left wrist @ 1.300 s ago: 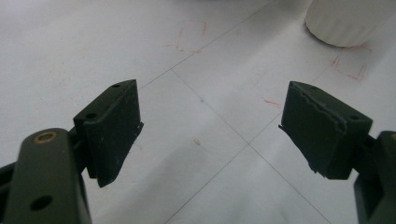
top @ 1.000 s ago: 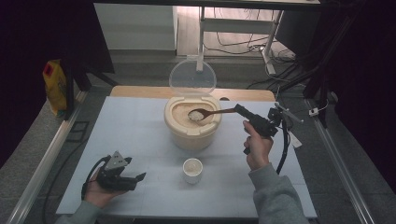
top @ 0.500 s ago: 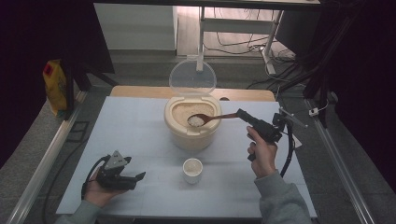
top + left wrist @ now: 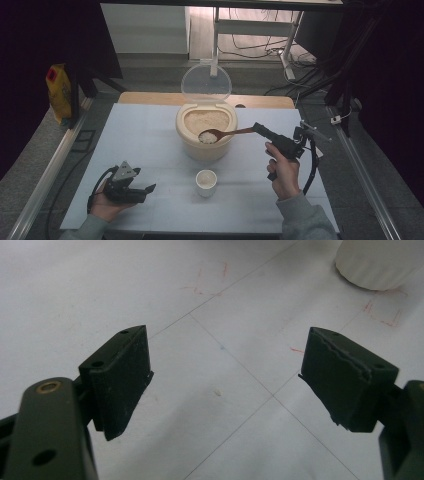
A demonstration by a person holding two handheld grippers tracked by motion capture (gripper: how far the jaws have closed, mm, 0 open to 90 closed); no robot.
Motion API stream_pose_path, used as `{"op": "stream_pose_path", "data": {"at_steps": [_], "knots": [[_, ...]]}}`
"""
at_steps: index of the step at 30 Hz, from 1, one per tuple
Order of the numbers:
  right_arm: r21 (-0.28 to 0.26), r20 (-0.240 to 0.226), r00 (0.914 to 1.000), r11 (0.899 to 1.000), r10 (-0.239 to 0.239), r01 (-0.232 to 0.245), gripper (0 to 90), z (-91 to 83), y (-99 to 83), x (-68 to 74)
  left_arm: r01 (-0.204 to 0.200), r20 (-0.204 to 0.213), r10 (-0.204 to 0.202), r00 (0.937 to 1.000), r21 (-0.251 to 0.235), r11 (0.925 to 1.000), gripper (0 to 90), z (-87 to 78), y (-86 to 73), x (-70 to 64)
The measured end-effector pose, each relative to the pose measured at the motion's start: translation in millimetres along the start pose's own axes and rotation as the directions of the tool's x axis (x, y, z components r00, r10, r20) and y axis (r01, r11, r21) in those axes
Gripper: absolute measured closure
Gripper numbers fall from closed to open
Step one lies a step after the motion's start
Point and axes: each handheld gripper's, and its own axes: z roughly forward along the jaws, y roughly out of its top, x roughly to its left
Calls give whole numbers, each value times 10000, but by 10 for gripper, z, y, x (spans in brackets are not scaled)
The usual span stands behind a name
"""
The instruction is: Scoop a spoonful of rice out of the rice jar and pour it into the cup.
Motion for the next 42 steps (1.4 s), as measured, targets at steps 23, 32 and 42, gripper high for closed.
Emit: {"op": "stream_pose_path", "data": {"at_steps": [23, 32, 42], "knots": [[1001, 317, 9992, 9947, -250, 217, 832, -211, -223, -121, -24, -32, 24, 10000, 64, 10000, 195, 14, 6, -2], [1606, 756, 9935, 9844, -851, 721, 832, -211, -291, -159, -16, -24, 16, 10000, 61, 10000, 195, 19, 7, 0], [2067, 969, 9860, 9718, -1358, 1135, 832, -163, -328, -138, -17, -18, 18, 10000, 64, 10000, 195, 19, 6, 1]]}}
